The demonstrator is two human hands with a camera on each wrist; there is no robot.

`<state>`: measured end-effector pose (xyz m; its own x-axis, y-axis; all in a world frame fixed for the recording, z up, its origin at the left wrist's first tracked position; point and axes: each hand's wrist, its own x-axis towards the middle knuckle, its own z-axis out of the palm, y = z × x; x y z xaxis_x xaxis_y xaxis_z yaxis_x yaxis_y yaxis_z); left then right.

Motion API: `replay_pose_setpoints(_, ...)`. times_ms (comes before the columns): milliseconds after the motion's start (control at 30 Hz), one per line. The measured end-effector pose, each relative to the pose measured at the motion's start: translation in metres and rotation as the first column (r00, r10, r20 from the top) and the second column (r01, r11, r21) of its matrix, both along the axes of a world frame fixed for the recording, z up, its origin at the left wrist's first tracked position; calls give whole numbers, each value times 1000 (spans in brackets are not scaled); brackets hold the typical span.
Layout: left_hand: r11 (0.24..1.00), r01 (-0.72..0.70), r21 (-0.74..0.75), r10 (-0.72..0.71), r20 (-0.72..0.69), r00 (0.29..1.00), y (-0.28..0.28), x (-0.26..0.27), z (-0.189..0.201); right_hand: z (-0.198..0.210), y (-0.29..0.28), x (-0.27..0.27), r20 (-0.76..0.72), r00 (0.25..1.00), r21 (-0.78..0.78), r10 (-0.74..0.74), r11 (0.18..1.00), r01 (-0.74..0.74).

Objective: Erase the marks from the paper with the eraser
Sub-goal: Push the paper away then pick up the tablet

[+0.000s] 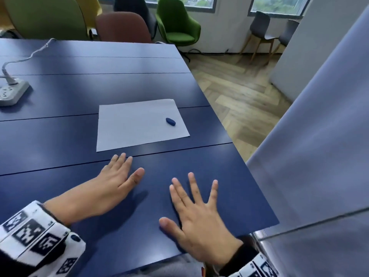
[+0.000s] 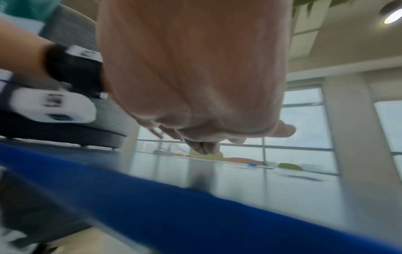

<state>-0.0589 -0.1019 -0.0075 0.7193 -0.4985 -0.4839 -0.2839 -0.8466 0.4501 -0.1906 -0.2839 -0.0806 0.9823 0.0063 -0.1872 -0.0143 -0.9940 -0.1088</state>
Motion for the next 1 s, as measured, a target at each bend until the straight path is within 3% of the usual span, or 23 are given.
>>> replay_pose_setpoints(133, 981, 143, 135, -157, 102, 982, -26, 28, -9, -1, 0, 6, -11, 997, 16, 71, 997, -71)
replay_pose_setpoints(333, 881, 401, 251, -447, 161, 880, -58, 33, -40, 11, -78, -6, -124, 982, 26, -145, 988, 150)
replay_pose_setpoints(400, 828, 495, 264, -543, 151, 826, -76, 28, -52, 11, -73, -21, -47, 995, 97, -87, 991, 91)
replay_pose_setpoints(567, 651, 729, 212, -758, 153, 634, -135, 11, -55, -27, -38, -43, -108, 984, -44, 141, 988, -146)
replay_pose_setpoints(633, 652, 750, 111, -758, 98, 644, -151, 16, -46, -32, -30, -41, -121, 970, -82, 212, 971, -223)
replay_pose_setpoints(733, 704, 710, -5, -707, 96, 701, -153, 33, -31, -19, -51, -35, -135, 978, -74, 158, 983, -169)
replay_pose_setpoints(900, 771, 637, 20, -634, 118, 764, -130, 49, -20, 11, -105, -19, -105, 994, 29, 19, 999, -16)
replay_pose_setpoints(1000, 796, 605, -8, -601, 111, 792, -120, 53, -21, 12, -81, -19, -85, 988, 35, 132, 991, -130)
